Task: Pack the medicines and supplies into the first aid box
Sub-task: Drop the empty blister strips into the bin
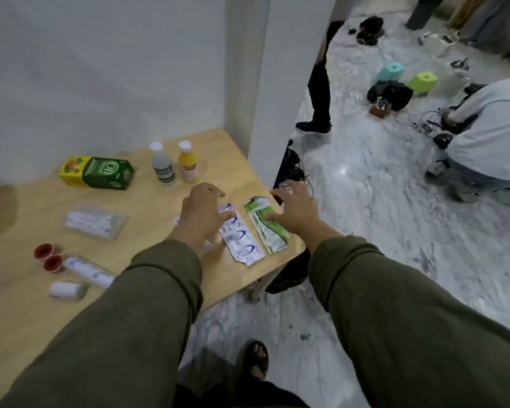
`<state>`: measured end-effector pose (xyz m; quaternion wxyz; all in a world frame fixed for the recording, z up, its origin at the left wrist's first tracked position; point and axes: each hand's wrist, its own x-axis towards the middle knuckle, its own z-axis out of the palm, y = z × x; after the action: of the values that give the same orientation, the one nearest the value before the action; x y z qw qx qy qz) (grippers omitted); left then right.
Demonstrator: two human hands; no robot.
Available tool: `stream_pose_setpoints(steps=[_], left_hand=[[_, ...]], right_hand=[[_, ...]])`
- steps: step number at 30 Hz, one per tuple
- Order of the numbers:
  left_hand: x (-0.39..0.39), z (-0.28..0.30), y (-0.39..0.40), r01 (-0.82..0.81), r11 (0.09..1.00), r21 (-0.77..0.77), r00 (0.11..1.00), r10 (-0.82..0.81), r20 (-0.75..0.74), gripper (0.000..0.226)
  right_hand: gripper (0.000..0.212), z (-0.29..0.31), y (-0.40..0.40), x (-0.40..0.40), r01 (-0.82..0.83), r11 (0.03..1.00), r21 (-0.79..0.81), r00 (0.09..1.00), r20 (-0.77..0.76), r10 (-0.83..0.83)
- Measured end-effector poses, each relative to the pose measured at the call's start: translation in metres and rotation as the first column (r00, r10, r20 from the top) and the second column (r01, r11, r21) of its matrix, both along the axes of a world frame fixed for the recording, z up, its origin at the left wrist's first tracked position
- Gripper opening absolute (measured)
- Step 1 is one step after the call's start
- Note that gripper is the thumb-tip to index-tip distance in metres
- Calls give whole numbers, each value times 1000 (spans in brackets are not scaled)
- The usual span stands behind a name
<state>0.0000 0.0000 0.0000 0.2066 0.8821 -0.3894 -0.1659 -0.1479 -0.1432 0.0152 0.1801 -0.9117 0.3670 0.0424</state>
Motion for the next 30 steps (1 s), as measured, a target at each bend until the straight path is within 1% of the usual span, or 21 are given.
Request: stream_pose_setpoints(steps=[1,4,7,10,14,16,19,20,23,26,28,30], left_hand=[[-1,-2,-4,-14,999,37,1000,15,-18,60],[0,-14,-12,-33,991,130,999,33,6,71],[4,-23,-18,-26,980,200,999,18,43,75],[9,-28,-20,-44,979,198,998,35,48,73],[11,-37,-24,-86,985,147,996,86,2,65],[13,-40,-28,-103,990,97,994,105,-20,54],[15,-44,-37,-100,994,37,995,101,-21,26],[15,-43,-41,-88,996,17,996,88,-28,21],[18,-33,-62,13,999,-37,1000,-13,-26,21],[19,-12,-92,72,989,-132,995,-80,-53,22],[16,2,-113,117,973,-197,989,-133,-69,23],[9,17,-134,171,949,-266,974,-203,-98,22]], right_hand=[[67,-4,-6,3,-24,1000,9,999,-22,24],[76,-17,-21,13,-69,996,52,997,-40,72],[83,-32,-30,22,-129,990,51,989,-66,132],[85,-41,-35,28,-171,983,70,979,-98,178],[76,-47,-38,31,-171,983,66,982,-67,175],[72,-48,-40,32,-133,989,59,989,-52,136],[65,-47,-43,31,-58,997,50,998,-33,59],[61,-45,-45,30,-28,999,45,999,-29,29],[46,-33,-55,20,108,992,66,993,30,-110],[35,-15,-68,4,269,955,128,953,112,-283],[35,-5,-78,-9,373,915,155,908,142,-394],[35,5,-87,-23,488,845,217,817,226,-530]])
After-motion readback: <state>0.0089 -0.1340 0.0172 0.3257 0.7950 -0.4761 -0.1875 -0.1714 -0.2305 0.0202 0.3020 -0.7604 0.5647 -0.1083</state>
